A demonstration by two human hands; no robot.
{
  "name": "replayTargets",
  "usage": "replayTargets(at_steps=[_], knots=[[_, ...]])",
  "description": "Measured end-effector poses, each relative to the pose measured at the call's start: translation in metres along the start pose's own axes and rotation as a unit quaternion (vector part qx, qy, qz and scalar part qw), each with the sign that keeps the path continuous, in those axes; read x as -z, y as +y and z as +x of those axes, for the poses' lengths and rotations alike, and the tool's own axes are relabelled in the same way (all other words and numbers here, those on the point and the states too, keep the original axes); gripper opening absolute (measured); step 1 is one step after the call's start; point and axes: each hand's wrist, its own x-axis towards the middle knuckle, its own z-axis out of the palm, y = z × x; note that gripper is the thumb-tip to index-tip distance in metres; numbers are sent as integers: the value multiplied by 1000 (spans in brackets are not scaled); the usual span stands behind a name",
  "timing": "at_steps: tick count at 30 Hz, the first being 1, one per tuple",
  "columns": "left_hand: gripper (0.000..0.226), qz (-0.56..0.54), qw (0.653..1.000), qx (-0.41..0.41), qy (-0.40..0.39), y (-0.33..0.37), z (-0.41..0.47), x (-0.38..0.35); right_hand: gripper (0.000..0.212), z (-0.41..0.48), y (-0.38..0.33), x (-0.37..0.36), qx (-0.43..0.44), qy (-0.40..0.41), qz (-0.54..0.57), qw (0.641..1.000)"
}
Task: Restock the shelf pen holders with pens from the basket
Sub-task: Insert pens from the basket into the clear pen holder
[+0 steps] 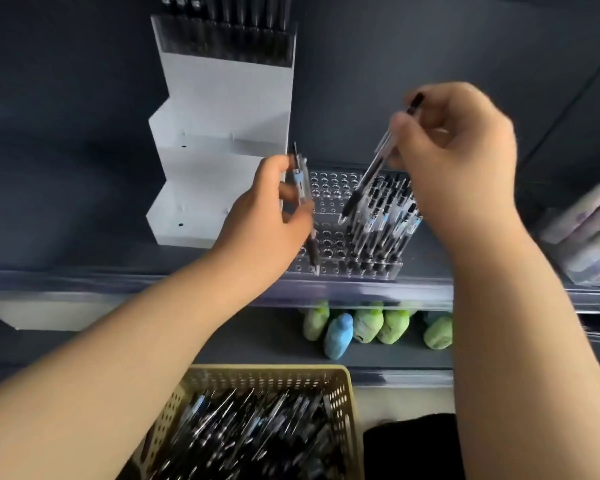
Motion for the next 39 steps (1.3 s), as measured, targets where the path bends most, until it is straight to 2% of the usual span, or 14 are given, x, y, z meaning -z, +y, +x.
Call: replayTargets(at_steps=[3, 5, 8, 15, 20, 27, 39], knots=[[38, -10, 999, -32, 4, 1, 20, -12, 12, 11, 13, 2, 29, 15, -37, 999], [33, -20, 999, -41, 10, -3, 28, -18, 11, 16, 21, -3, 29, 9, -63, 998], [22, -23, 998, -51, 13, -13, 37, -29, 12, 25, 27, -14, 22, -27, -102, 994], [25, -19, 997, -74, 28, -26, 57, -28, 9, 32, 41, -36, 14, -106, -187, 977], [29, -31, 996, -82, 21, -28, 62, -33, 9, 31, 45, -42, 5, -131, -243, 961], [23, -29, 994, -96, 32, -28, 66, -43, 10, 29, 40, -45, 24, -147, -277, 949], [26, -39, 996, -72, 29, -30, 75, -42, 17, 28, 44, -51, 38, -160, -285, 944]])
